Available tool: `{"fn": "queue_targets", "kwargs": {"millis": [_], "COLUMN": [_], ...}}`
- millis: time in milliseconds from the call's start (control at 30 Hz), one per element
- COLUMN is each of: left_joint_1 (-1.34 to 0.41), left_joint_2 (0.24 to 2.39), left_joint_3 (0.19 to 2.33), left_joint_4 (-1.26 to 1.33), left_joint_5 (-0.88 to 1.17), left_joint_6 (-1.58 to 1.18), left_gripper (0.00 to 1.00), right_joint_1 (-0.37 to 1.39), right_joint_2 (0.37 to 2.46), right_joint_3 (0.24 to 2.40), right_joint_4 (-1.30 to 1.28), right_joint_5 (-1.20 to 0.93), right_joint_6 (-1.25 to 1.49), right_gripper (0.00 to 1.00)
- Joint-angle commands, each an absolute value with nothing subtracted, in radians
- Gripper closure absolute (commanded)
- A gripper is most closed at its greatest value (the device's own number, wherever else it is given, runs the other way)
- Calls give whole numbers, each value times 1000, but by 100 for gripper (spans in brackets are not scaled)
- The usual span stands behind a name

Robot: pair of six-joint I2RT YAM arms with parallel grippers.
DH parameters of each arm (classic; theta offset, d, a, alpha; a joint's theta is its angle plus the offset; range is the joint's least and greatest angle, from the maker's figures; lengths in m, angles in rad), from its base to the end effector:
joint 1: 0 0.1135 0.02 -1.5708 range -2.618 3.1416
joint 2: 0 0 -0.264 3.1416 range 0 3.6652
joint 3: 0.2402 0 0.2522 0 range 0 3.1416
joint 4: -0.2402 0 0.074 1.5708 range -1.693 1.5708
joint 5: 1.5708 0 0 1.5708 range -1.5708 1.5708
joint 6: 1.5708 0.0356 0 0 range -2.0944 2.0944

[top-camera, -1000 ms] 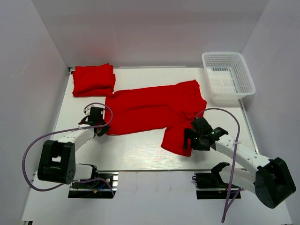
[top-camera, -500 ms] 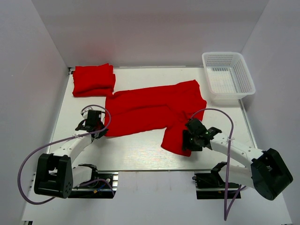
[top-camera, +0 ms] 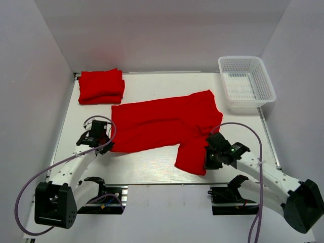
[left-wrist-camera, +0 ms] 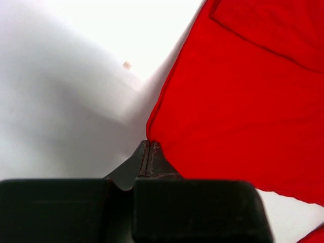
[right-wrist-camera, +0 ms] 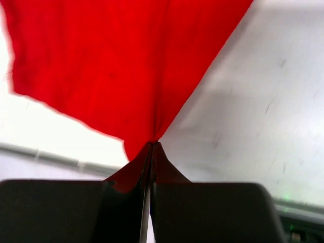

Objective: Fold and stack the t-shirts
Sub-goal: Fold the other side of the tshirt into a rectangle

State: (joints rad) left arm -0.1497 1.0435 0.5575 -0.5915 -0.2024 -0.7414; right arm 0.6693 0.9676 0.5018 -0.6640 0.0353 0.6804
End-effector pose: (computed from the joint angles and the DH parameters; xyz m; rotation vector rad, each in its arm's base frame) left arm 0.1823 -0.0203 0.1844 -0.8252 2.4785 -0.0441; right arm 0.1285 0.1000 0.1754 0.0262 2.7546 0.3478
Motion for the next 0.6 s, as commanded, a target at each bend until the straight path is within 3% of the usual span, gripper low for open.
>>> {"fn": "queue_targets", "kwargs": {"millis": [0, 233, 467, 567], "left_joint_1": [-158, -149, -149, -149], "left_joint_2": [996, 1077, 1135, 1183], "left_joint_3": [574, 621, 742, 801], "left_joint_4": [-767, -810, -819, -819], "left_joint_5": [-227, -245, -284, -293], "left_joint_6": [-802, -836, -847, -847], "left_gripper": [100, 100, 100, 100], "right_joint_1": [686, 700, 683, 657], "right_joint_2": [890, 891, 1037, 1081], "right_joint_3": [549, 647, 923, 991], "right_joint_4": [-828, -910, -848, -796], "right_joint_5": [-75, -60, 293, 348], "right_joint_6": [702, 660, 732, 713], "right_gripper": [100, 100, 100, 100]}}
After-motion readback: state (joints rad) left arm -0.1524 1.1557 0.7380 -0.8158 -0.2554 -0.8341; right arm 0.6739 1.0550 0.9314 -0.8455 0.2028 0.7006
